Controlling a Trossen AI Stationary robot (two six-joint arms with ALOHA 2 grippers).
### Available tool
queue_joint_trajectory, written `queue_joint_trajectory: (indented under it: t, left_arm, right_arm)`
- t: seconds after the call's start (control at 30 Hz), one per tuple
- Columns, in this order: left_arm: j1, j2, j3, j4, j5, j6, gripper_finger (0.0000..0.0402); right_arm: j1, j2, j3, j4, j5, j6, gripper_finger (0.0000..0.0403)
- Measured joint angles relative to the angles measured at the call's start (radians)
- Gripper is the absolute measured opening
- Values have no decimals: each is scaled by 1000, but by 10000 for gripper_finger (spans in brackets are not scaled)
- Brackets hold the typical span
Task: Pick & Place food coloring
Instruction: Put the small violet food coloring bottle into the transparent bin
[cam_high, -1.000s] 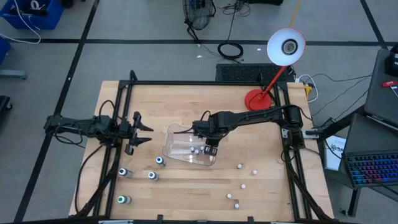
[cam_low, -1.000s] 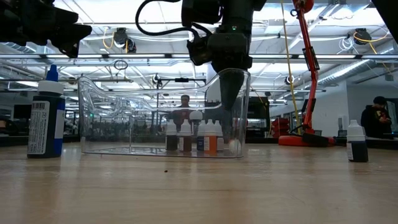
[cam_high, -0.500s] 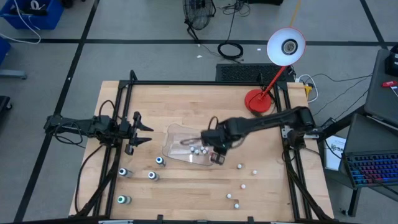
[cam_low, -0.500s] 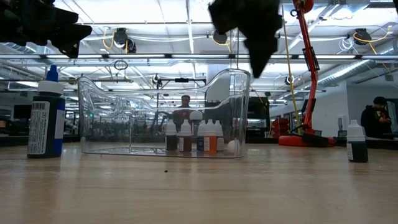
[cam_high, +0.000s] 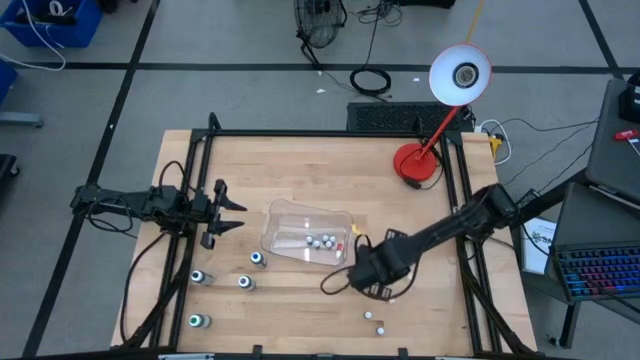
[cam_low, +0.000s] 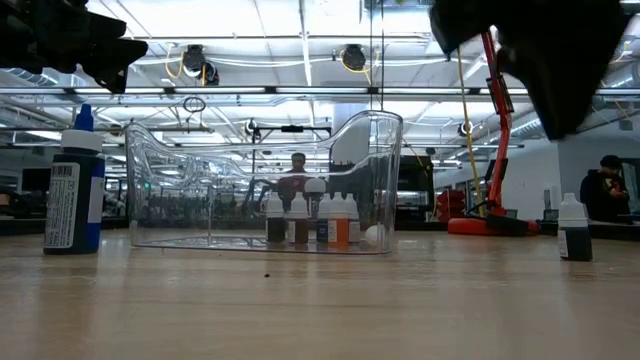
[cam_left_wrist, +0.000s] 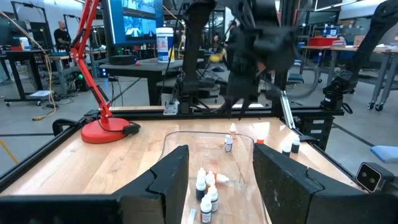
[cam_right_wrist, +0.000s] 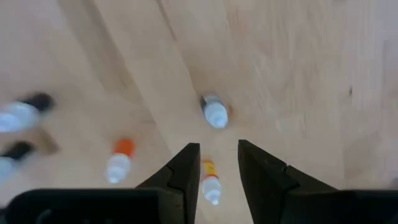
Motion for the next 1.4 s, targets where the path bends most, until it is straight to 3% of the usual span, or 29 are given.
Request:
queue_joint_trajectory:
  t: [0.23, 0.5, 0.73, 1.1, 1.4]
  left_arm:
    - [0, 0, 0, 0, 0, 0, 182]
    - [0, 0, 0, 0, 0, 0, 182]
    - [0, 0, 0, 0, 0, 0, 182]
    - [0, 0, 0, 0, 0, 0, 182]
    - [0, 0, 0, 0, 0, 0, 182]
  right_arm:
    - [5, 0, -148, 104, -1, 15, 150]
    - [5, 0, -181, 142, -4, 0, 192]
    - [5, 0, -183, 205, 27, -27, 194]
    - [-30, 0, -309, 296, 19, -38, 189]
    - [-40, 0, -327, 336, -6, -53, 185]
